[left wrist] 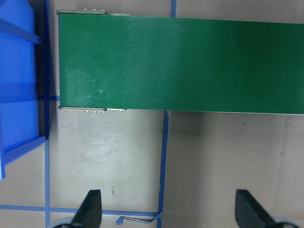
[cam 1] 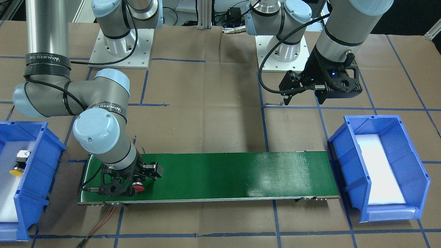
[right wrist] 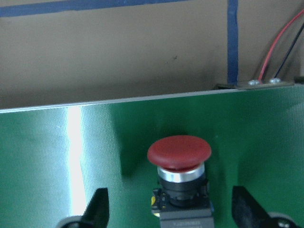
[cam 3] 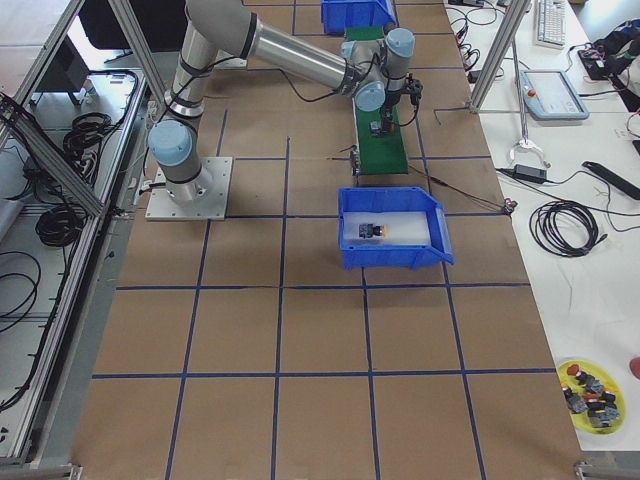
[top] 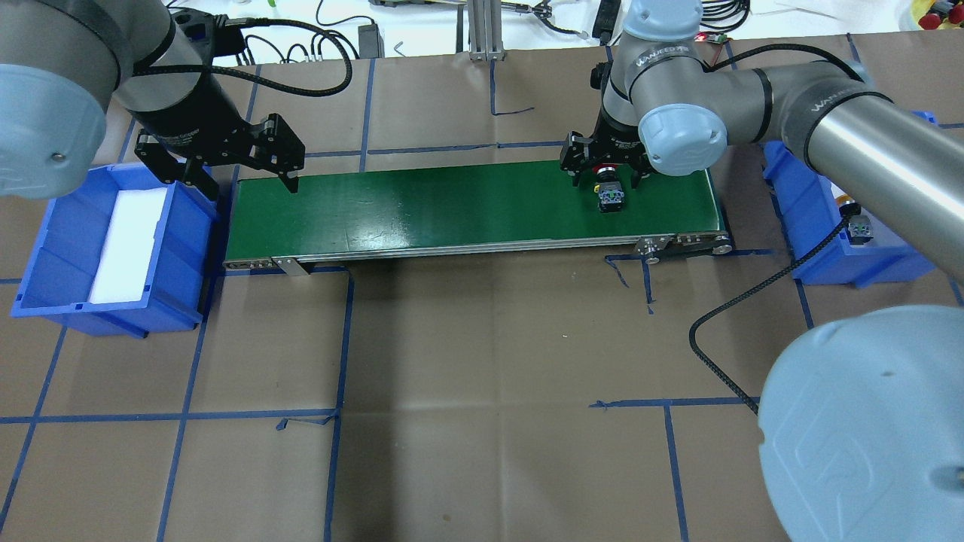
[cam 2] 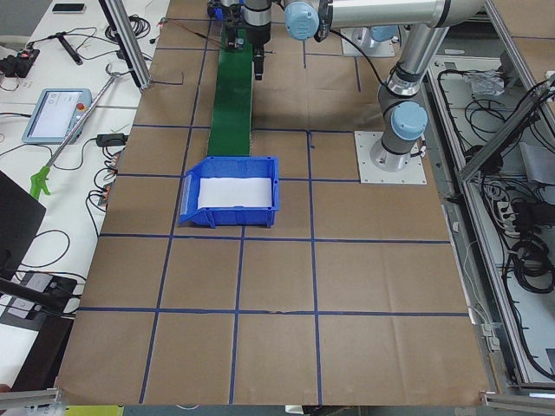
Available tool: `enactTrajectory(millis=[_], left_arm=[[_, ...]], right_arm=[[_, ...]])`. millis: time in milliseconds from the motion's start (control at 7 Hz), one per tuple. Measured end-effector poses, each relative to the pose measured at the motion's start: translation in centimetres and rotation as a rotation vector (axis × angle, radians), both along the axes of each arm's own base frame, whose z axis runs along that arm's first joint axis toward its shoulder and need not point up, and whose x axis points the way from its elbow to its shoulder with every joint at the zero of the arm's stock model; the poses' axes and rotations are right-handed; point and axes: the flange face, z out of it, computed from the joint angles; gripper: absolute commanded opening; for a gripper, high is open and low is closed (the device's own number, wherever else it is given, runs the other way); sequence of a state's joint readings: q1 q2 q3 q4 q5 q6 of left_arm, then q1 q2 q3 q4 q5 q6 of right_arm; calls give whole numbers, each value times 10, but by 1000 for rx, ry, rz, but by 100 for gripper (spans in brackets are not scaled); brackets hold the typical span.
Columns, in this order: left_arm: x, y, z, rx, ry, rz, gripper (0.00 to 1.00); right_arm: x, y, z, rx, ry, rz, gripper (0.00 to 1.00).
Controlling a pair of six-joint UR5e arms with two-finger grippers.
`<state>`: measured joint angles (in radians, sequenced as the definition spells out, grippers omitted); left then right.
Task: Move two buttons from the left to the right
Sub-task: 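Move the right gripper to the red button and grasp it, then carry the red button into the blue bin beside the yellow one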
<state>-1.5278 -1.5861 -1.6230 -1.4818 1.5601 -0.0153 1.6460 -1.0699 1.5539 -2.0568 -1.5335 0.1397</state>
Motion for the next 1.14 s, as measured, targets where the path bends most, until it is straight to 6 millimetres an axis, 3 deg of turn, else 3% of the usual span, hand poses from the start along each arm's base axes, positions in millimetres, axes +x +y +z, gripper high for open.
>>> enactTrajectory(millis=[143,286,571,714,1000,1143], left_arm=[[0,0,0,0,0,0,100],[0,0,0,0,0,0,100],[0,0,0,0,0,0,100],[0,0,0,0,0,0,100],[0,0,1,-1,0,0,100],[0,0,1,-1,0,0,100]], right_arm=[[-3,1,-3,9,29,4,19],[-6,1,-3,12,48,6,4],[-13,1,4,10,87,19,1],[-22,2,20,2,117,32,1],[-69,1,85,0,149,46,2],[-107,-4,118,-7,153,64,2]])
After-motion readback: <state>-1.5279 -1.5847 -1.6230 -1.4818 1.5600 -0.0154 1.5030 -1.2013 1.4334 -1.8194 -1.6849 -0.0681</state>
